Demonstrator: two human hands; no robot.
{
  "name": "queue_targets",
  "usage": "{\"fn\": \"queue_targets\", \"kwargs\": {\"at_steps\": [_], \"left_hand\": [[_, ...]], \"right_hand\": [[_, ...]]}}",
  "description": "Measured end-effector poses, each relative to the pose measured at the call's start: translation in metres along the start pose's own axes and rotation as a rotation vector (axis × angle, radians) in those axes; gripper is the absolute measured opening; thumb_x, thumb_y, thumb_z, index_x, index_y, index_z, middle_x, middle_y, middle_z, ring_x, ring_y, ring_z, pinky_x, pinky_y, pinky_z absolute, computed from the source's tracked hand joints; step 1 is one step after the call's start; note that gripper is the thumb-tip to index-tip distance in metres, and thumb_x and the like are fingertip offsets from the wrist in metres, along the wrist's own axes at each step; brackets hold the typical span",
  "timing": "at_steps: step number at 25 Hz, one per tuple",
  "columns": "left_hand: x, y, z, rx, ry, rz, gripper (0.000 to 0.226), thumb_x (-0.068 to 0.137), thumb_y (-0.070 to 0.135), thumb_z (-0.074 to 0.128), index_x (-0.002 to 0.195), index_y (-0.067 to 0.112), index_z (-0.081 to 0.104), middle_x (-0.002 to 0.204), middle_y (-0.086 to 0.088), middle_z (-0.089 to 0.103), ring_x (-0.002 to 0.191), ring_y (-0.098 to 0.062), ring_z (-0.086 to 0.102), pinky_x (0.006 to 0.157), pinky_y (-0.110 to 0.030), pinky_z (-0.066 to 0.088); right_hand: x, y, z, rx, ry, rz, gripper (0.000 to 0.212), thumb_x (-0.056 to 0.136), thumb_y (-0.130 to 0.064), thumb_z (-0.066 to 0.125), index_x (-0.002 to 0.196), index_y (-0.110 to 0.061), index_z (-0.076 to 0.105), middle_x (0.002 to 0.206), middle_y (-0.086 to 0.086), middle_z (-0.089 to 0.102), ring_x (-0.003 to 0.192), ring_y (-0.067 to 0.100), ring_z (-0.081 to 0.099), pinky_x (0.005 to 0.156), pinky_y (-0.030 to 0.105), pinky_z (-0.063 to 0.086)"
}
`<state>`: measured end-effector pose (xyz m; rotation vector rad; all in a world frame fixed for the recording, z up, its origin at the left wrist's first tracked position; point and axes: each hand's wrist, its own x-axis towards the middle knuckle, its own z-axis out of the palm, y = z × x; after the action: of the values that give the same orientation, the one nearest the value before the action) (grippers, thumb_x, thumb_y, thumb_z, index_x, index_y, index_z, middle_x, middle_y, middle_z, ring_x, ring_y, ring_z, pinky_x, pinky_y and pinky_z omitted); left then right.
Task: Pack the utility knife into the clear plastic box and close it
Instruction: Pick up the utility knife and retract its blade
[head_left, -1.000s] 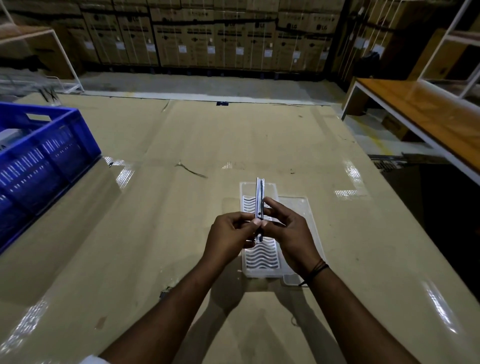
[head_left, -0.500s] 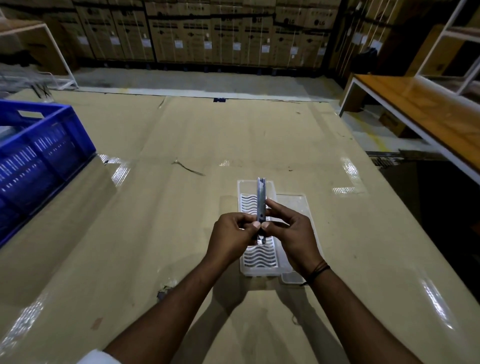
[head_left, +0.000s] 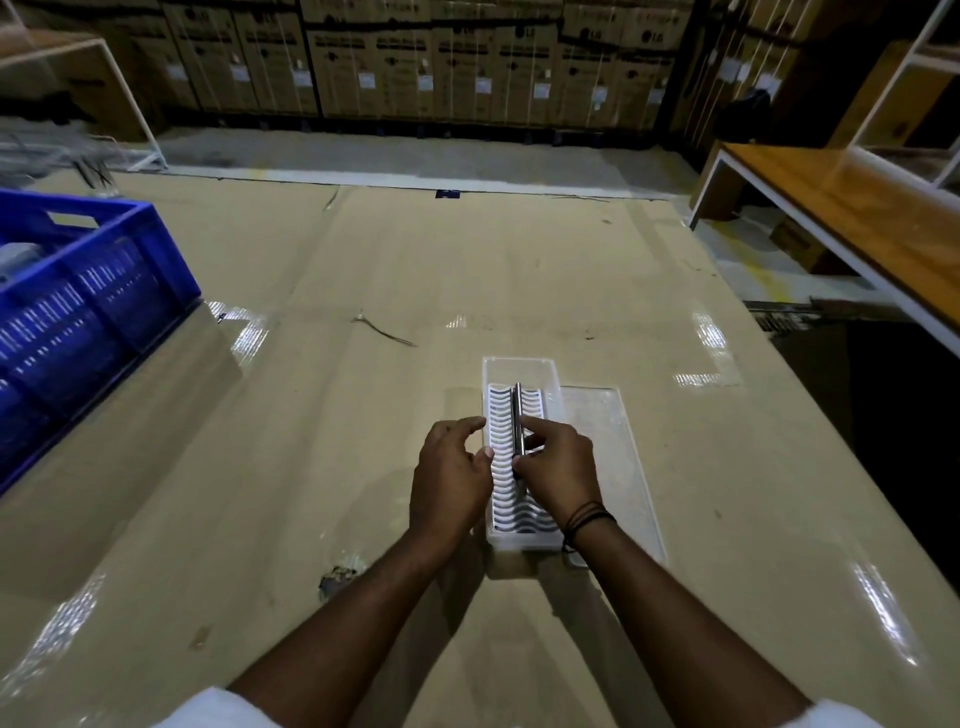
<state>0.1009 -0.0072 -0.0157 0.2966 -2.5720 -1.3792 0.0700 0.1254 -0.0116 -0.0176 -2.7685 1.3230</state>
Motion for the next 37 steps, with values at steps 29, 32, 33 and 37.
{"fn": "queue_targets", "kwargs": {"at_steps": [29, 32, 33, 37], "left_hand": [[0.000, -0.010, 0.003, -0.025, -0.032, -0.035, 0.031, 0.095, 0.027, 0.063, 0.125, 0.028, 0.069, 0.106, 0.009, 0.075, 0.090, -0.013, 0.069, 0.076, -0.025, 0.045], [0.001, -0.013, 0.003, -0.025, -0.038, -0.020, 0.030, 0.096, 0.029, 0.063, 0.126, 0.028, 0.069, 0.093, 0.022, 0.065, 0.085, -0.005, 0.063, 0.072, -0.021, 0.043], [0.001, -0.014, 0.002, -0.021, -0.037, -0.012, 0.029, 0.096, 0.028, 0.063, 0.124, 0.028, 0.069, 0.088, 0.027, 0.062, 0.084, -0.005, 0.062, 0.068, -0.020, 0.042], [0.002, -0.015, 0.004, -0.019, -0.034, 0.012, 0.027, 0.095, 0.031, 0.063, 0.120, 0.028, 0.071, 0.079, 0.031, 0.057, 0.080, -0.001, 0.059, 0.065, -0.019, 0.041]], "right_hand": [[-0.003, -0.007, 0.005, -0.395, -0.010, -0.109, 0.020, 0.088, -0.014, 0.067, 0.106, -0.006, 0.071, 0.104, 0.017, 0.066, 0.095, 0.033, 0.066, 0.080, 0.032, 0.054], [-0.006, 0.011, -0.023, -0.320, 0.208, -0.132, 0.017, 0.086, -0.006, 0.066, 0.100, 0.000, 0.074, 0.096, 0.022, 0.068, 0.090, 0.038, 0.066, 0.078, 0.036, 0.050], [-0.005, 0.021, -0.032, -0.298, 0.259, -0.100, 0.021, 0.087, -0.009, 0.068, 0.105, 0.001, 0.073, 0.099, 0.023, 0.068, 0.093, 0.040, 0.065, 0.082, 0.039, 0.050], [-0.001, 0.059, -0.054, -0.475, 0.085, 0.327, 0.063, 0.088, -0.051, 0.066, 0.131, -0.006, 0.055, 0.128, 0.023, 0.053, 0.119, 0.044, 0.051, 0.097, 0.047, 0.045]]}}
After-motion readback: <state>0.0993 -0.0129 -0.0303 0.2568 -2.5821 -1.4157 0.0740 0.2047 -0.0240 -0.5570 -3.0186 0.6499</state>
